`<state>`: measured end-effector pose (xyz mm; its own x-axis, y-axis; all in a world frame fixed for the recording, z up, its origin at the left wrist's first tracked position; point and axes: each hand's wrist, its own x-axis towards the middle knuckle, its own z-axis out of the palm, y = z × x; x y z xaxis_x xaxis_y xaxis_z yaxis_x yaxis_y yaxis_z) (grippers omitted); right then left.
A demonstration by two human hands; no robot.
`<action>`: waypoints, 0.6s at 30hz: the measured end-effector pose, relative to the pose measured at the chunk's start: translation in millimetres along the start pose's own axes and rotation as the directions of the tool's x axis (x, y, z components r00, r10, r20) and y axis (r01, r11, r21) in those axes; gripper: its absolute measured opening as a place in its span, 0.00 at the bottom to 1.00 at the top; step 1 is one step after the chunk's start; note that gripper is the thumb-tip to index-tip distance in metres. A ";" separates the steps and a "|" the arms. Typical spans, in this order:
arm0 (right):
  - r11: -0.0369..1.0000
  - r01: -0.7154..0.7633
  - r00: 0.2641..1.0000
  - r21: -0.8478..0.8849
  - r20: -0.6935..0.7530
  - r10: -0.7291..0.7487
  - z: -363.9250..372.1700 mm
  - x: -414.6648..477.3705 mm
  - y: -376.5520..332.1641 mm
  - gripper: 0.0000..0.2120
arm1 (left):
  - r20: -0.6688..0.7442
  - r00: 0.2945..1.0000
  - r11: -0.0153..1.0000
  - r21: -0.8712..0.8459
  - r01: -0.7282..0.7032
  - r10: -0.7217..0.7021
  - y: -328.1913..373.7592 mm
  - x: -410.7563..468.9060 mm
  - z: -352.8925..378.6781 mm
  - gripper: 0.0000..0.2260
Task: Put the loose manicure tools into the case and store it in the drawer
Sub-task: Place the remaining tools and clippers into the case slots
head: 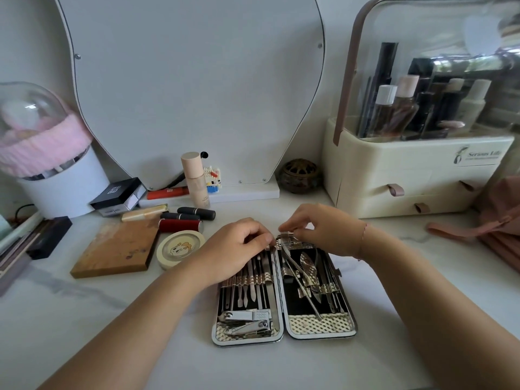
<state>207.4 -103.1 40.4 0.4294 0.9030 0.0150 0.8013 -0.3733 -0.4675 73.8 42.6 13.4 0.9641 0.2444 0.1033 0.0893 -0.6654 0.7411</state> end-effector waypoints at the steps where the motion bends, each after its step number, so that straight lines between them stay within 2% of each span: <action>1: 1.000 0.003 1.000 -0.007 0.004 -0.003 -0.4 -1.5 0.0 0.13 | 0.005 1.000 1.000 -0.004 -0.005 0.005 0.0 0.2 0.3 0.08; 5: 0.997 0.022 0.999 0.076 0.042 -0.025 1.3 -5.6 -3.6 0.11 | 0.022 0.999 1.000 0.009 -0.023 0.023 -0.8 -0.1 0.3 0.08; 10: 0.989 -0.023 0.996 0.148 0.084 0.010 1.6 -7.6 -7.3 0.08 | -0.009 0.999 0.998 0.054 -0.041 0.041 -2.3 -1.1 4.8 0.08; 14: 0.969 -0.114 0.993 0.219 0.010 0.114 7.9 -4.2 -8.0 0.04 | -0.035 0.997 0.995 0.072 -0.070 0.072 -2.2 -1.5 8.2 0.08; 18: 0.936 -0.160 0.986 0.313 -0.001 0.169 10.1 -4.8 -11.1 0.03 | -0.041 0.996 0.993 0.087 -0.078 0.081 -2.2 -1.0 8.8 0.08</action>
<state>192.3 -101.2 36.6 0.5586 0.8270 -0.0636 0.5513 -0.4275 -0.7165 74.8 37.7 5.8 0.9571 0.2183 0.1907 0.0356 -0.7415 0.6700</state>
